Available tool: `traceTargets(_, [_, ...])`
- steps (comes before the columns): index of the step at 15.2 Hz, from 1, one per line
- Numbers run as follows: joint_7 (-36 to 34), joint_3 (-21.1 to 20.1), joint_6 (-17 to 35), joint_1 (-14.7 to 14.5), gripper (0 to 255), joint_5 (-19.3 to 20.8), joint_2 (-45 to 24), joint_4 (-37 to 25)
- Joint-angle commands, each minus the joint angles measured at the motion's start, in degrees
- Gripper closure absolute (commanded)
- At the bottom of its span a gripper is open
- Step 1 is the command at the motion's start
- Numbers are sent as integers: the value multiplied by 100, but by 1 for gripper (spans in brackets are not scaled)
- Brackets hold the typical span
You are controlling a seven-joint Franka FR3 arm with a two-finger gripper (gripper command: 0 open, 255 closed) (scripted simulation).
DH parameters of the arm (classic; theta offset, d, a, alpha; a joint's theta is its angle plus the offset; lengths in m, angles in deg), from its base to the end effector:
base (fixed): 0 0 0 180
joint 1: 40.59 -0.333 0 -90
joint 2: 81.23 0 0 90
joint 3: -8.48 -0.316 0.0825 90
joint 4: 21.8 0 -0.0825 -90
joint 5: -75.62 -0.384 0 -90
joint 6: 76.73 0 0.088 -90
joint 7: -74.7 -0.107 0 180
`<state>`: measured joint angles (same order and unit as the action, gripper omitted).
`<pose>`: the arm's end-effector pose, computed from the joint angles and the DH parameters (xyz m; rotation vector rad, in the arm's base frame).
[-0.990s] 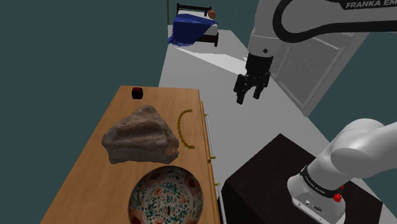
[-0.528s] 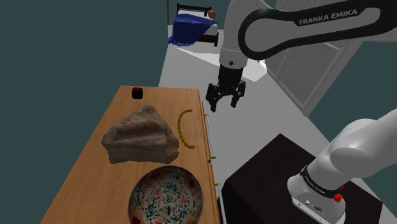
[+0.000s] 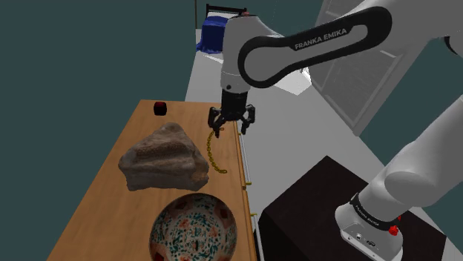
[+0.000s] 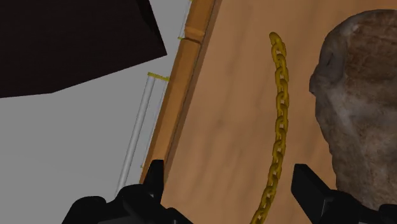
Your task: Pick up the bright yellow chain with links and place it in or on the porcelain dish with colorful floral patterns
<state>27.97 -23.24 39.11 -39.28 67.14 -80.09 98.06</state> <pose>0.4572 0.2793 0.4260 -3.0268 0.5404 0.1796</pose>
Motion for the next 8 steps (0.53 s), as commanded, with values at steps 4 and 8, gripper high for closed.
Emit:
traceTargets(4, [-1158,-71,270,-246,0,768,-1269,-877])
traceTargets(8, [-1491,6,427,-414,0,1026,-1717,-1122])
